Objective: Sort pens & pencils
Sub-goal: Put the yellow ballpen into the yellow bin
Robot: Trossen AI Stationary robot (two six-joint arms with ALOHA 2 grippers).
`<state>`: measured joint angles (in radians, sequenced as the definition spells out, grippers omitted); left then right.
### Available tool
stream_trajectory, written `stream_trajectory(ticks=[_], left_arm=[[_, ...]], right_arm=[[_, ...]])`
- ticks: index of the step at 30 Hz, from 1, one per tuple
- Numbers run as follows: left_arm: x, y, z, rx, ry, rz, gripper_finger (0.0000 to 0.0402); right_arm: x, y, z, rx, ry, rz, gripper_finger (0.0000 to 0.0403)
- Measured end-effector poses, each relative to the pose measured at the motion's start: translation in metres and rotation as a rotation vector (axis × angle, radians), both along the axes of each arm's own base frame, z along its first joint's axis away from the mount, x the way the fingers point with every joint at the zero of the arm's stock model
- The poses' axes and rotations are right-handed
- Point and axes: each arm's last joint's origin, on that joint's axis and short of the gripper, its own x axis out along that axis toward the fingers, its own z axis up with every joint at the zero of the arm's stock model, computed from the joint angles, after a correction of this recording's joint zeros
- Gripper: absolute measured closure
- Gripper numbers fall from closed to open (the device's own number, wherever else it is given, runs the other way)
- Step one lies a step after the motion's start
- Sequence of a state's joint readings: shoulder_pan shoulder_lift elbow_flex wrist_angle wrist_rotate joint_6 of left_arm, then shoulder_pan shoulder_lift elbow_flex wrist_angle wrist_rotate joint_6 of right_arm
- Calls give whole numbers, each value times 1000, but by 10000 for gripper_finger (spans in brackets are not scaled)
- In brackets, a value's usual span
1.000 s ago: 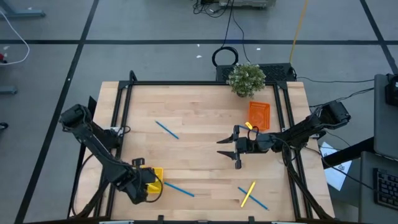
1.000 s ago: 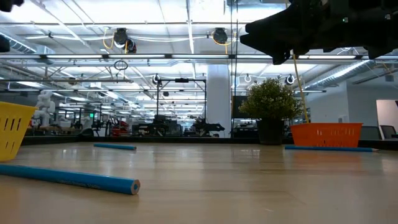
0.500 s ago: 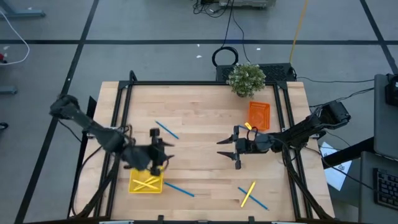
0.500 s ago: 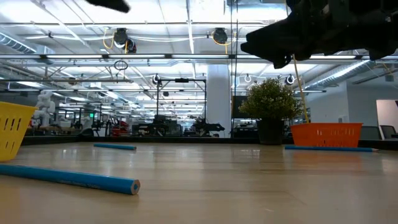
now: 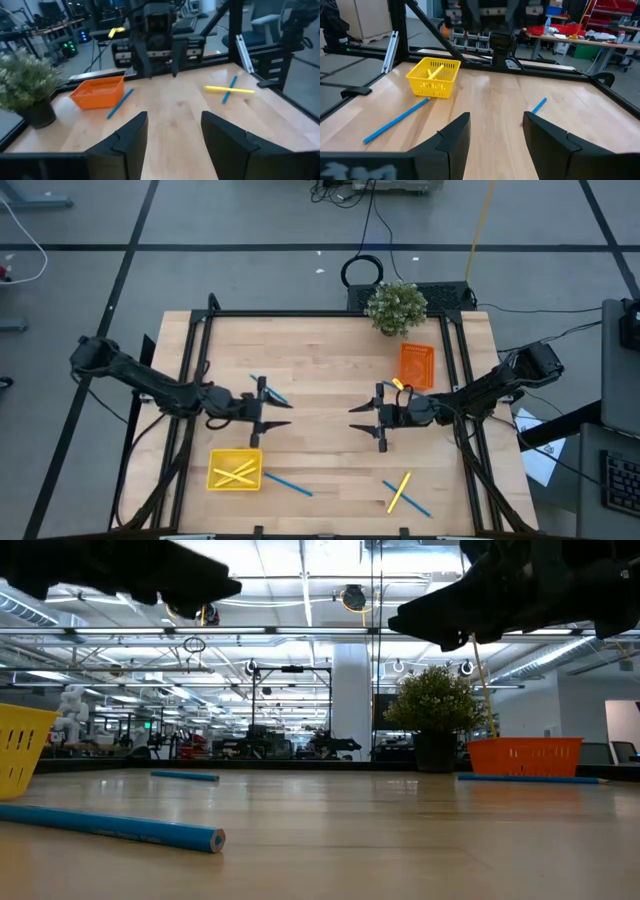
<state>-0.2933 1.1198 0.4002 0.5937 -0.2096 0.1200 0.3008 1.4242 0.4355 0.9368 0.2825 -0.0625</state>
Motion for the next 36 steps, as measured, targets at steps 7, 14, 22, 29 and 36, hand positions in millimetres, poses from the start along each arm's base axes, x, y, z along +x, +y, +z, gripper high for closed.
stream_trajectory(ticks=[7,14,22,29,36], left_arm=[[-6,2,-9,-40,-15,4,211],[-6,2,-9,-50,-16,6,211],[-6,2,-9,-29,-17,4,211],[-6,3,-9,-14,-16,33,211],[-6,3,-10,-20,-8,34,211]], right_arm=[[0,0,2,-25,-16,4,232],[0,0,2,-1,-16,1,232],[5,35,-3,209,350,157,232],[-4,94,33,93,791,157,232],[-28,133,34,3,872,278,232]])
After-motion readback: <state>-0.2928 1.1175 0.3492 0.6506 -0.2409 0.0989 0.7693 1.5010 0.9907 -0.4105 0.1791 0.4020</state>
